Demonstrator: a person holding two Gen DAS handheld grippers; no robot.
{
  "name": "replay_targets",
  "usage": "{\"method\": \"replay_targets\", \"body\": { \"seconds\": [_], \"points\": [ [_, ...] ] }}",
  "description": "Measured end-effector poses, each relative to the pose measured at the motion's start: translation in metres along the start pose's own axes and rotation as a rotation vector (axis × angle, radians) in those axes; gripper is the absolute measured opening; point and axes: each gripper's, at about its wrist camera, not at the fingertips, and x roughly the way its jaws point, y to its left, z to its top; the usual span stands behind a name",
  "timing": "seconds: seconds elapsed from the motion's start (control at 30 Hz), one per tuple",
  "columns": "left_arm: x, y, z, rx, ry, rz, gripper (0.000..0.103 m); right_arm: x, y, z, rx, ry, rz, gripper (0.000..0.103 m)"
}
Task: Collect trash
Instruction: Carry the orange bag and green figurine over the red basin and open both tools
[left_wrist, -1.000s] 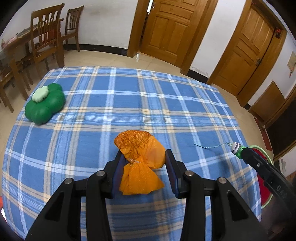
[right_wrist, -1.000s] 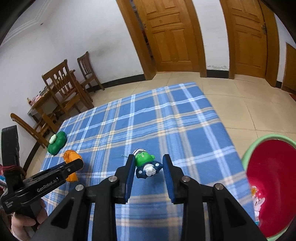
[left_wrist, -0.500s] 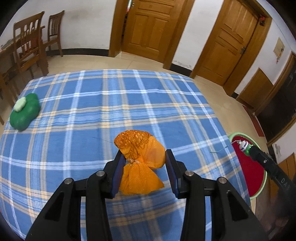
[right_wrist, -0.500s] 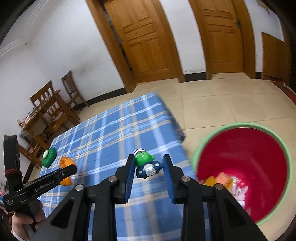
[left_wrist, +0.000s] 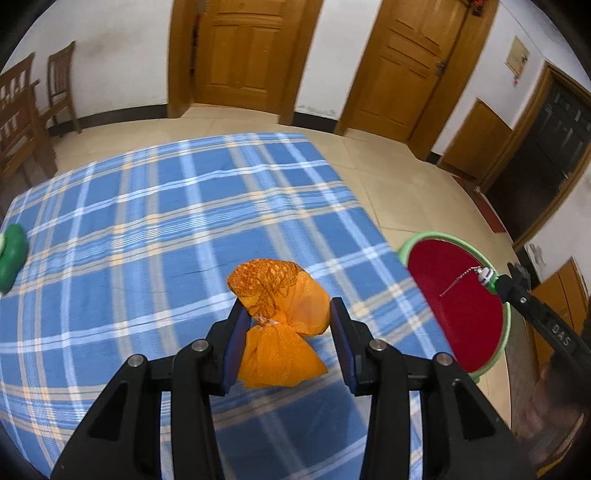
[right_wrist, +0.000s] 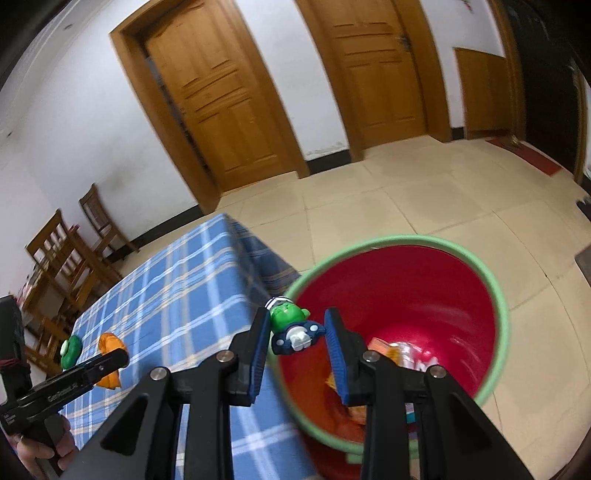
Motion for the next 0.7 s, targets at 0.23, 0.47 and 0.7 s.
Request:
{"method": "replay_targets", "body": {
  "seconds": [0.23,0.47,0.7],
  "points": [
    [0.008,-0.036,0.001,0.074,0.022,-0.034,0.043,-0.004,-0.029,-0.001,0.062,-0.002,-0.026,0.033],
    [0.016,-0.064,0.002,0.132,0.042,-0.058,0.043,-0.006,-0.045,-0.003,0.088,-0.001,-0.035,0.033],
    [0.027,-0.090,0.002,0.179,0.070,-0.099,0.043,-0.012,-0.063,-0.003,0.134,-0.015,-0.048,0.033]
  ]
}}
